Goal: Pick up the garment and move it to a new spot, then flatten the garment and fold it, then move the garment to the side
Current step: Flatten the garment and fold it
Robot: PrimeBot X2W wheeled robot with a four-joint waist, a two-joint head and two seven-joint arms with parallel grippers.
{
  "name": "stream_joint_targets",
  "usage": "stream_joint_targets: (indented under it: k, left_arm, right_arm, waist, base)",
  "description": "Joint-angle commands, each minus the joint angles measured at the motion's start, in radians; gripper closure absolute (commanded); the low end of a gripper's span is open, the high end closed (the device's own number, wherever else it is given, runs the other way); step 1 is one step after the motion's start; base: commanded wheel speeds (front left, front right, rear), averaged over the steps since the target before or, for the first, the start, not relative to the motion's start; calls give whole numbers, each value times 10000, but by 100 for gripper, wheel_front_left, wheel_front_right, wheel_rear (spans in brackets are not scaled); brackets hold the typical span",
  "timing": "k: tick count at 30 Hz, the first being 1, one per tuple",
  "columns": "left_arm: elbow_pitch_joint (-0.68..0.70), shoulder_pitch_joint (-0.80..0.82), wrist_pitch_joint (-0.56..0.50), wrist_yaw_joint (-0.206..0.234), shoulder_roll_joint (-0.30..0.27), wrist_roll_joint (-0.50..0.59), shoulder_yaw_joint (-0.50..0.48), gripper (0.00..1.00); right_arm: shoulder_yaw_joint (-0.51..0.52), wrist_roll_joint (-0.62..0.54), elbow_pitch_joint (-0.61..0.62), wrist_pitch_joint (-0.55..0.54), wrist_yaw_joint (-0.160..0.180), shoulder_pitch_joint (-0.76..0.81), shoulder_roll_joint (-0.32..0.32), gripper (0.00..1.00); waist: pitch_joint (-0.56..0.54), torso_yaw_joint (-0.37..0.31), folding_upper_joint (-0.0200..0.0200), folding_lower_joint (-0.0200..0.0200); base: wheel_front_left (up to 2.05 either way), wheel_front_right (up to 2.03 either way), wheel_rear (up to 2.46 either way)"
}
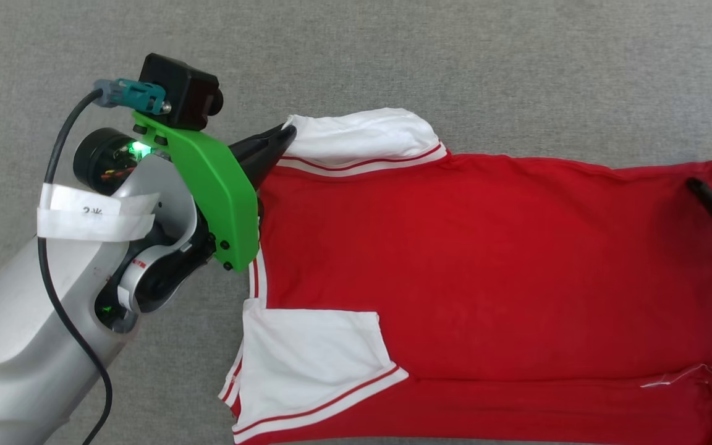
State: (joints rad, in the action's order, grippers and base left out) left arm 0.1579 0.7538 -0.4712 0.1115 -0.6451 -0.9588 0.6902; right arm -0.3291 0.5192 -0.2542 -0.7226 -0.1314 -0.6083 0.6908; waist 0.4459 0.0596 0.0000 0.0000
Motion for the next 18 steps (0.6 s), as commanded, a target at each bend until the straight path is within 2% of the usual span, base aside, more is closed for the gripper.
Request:
stream_joint_targets:
  k: [1, 6, 7, 8, 9, 18]
  left_arm:
    - [70, -173, 76, 44, 7, 73, -13, 100]
    - [65, -251, 136, 17, 20, 76, 37, 100]
    - [40, -269, 152, 28, 10, 93, 41, 100]
    - [4, -289, 180, 40, 2, 114, 43, 100]
    - [-36, -307, 210, 40, -2, 117, 37, 100]
    - [-646, -750, 867, 41, 87, -4, -143, 100]
  right_arm:
    - [-245, -15, -144, 57, 7, -79, 37, 0]
    - [-864, 339, -552, 109, 7, -50, 71, 0]
    - [-937, 407, -612, 124, 7, -46, 61, 48]
    - [-1007, 485, -674, 174, 7, -49, 50, 80]
    - [-1057, 543, -709, 249, 7, -57, 44, 100]
    - [-493, 1009, -1288, 2050, 7, -34, -399, 100]
  waist:
    - [142, 155, 0, 0]
    - [155, 248, 0, 0]
    - [141, 254, 0, 0]
    - [117, 257, 0, 0]
    - [89, 257, 0, 0]
    - [-558, 62, 0, 0]
  base:
    - [0, 0, 0]
    - [0, 0, 0]
    - [0, 0, 0]
    - [0, 0, 0]
    - [0, 0, 0]
    - [0, 0, 0]
